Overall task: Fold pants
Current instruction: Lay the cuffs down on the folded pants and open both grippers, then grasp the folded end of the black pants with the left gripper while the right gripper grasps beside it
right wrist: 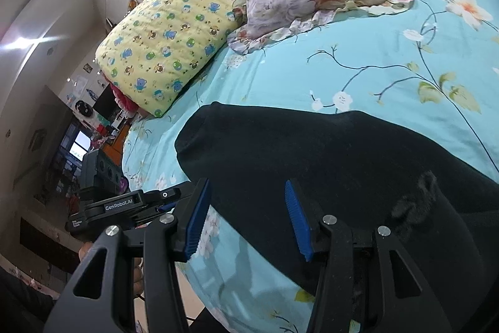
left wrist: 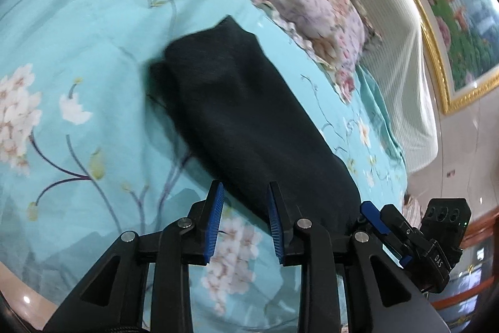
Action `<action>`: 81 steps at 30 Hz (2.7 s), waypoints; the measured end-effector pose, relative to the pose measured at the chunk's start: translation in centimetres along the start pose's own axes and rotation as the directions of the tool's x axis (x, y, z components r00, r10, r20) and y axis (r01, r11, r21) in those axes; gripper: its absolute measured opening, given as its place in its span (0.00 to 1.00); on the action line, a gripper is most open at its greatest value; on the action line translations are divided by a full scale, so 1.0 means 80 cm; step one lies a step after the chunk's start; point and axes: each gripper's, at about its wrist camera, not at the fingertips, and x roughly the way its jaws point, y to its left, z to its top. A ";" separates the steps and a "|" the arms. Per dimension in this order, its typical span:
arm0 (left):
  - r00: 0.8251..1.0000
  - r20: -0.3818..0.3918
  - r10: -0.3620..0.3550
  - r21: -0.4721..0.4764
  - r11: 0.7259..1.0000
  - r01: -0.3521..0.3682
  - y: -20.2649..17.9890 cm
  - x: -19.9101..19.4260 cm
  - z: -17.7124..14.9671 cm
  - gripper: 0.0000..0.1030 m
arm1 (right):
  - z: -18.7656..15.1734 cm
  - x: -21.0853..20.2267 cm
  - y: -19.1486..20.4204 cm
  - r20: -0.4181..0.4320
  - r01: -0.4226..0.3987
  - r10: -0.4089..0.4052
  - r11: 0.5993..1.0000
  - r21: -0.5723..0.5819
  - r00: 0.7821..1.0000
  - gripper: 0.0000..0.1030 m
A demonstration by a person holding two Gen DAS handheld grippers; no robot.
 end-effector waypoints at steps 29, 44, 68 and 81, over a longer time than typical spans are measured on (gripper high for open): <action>0.999 0.021 0.024 -0.162 0.987 -0.020 0.046 0.017 0.052 0.52 | 0.120 0.161 0.041 -0.242 -0.034 -0.036 0.960 -0.279 0.970 0.53; 0.998 0.043 0.035 -0.206 0.978 -0.026 0.048 0.029 0.061 0.48 | 0.149 0.269 0.063 -0.434 -0.173 -0.029 0.892 -0.418 0.900 0.51; 0.992 0.126 0.024 0.038 0.999 -0.029 -0.064 -0.026 0.055 0.13 | 0.162 0.154 0.070 -0.310 -0.242 0.128 0.899 -0.365 0.942 0.18; 0.992 0.101 -0.082 0.184 0.981 0.062 -0.154 -0.045 0.014 0.13 | 0.152 0.042 0.043 -0.149 -0.220 0.181 0.922 -0.320 0.972 0.17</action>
